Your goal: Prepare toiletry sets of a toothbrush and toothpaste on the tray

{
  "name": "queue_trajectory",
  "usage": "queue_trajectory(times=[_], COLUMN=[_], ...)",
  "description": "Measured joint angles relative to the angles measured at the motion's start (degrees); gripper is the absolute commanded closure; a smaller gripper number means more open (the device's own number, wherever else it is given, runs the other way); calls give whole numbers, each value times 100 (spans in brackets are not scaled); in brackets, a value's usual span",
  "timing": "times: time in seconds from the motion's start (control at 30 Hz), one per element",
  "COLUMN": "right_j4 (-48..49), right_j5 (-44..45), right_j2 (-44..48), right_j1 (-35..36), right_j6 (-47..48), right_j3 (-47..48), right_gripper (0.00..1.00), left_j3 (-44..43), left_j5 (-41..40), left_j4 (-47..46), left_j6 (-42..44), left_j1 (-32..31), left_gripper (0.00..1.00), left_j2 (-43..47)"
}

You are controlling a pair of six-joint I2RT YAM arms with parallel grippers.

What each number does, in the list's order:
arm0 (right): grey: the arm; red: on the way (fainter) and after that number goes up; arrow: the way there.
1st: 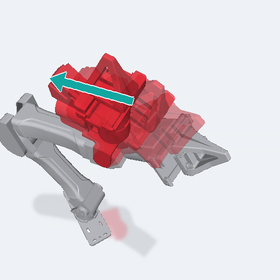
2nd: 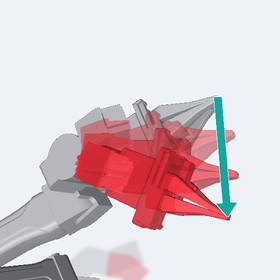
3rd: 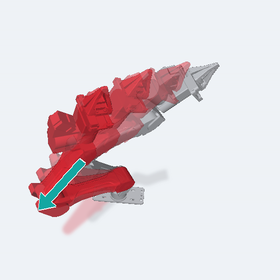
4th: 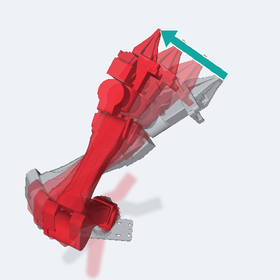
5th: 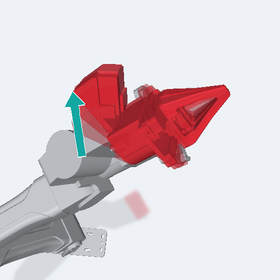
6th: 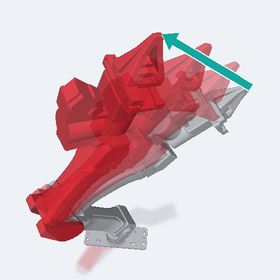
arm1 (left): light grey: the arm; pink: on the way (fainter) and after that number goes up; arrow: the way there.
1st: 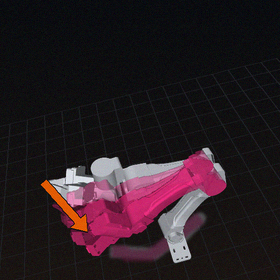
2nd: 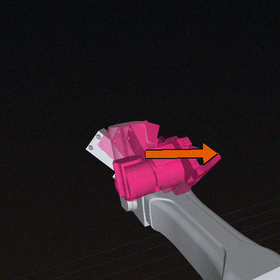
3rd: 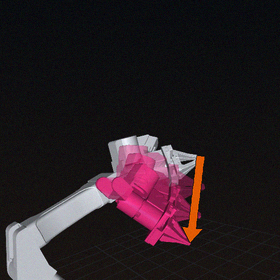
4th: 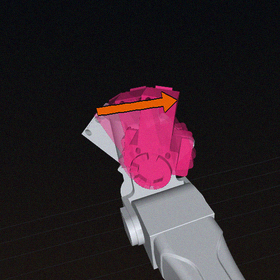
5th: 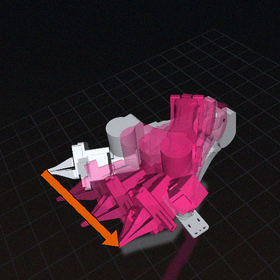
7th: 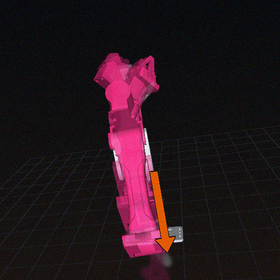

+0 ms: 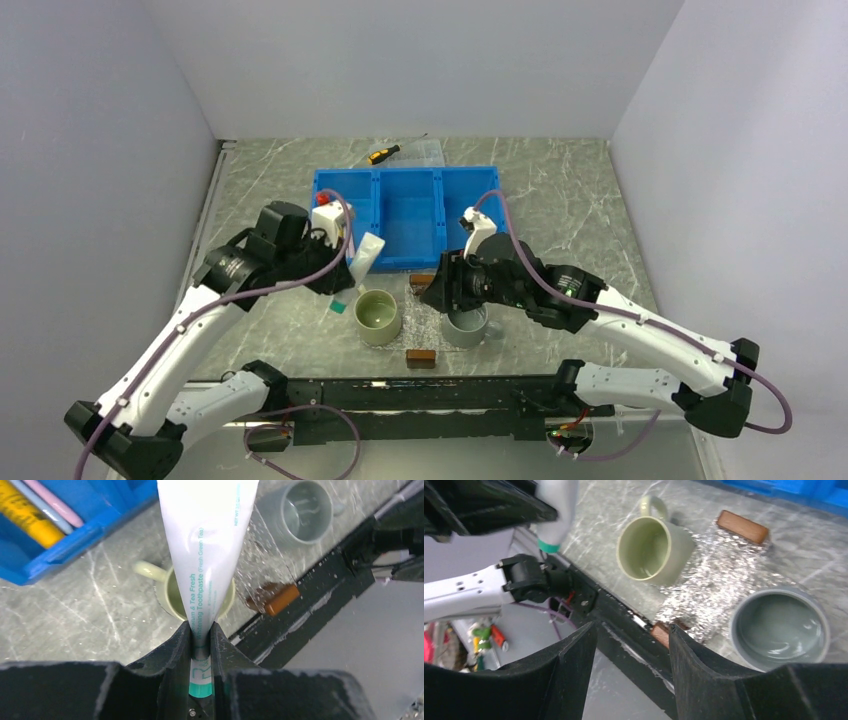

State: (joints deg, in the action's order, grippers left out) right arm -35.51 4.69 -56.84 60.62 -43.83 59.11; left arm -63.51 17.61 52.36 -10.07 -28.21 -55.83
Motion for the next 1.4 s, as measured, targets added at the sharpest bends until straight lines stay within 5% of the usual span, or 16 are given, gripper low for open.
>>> queue_trajectory(times=[0.63,1.0,1.4], right_j4=[1032,1517,2131], right_j5=[-1781,-2385,-3075], right_j2=[-691,-1250,-1788], right_j1=[-415,-483,-494], right_j6=[-459,-911,-1300], right_j3=[92,-203,-289], right_gripper=[38,38,58], left_j3=[922,1082,1145], left_j5=[170,-105,-385], left_j4=[17,-188,-225], left_j6=[33,11,13], left_j1=[-1816,-2367,-2614], left_gripper=[97,97,97], left_j2=[651,953,962])
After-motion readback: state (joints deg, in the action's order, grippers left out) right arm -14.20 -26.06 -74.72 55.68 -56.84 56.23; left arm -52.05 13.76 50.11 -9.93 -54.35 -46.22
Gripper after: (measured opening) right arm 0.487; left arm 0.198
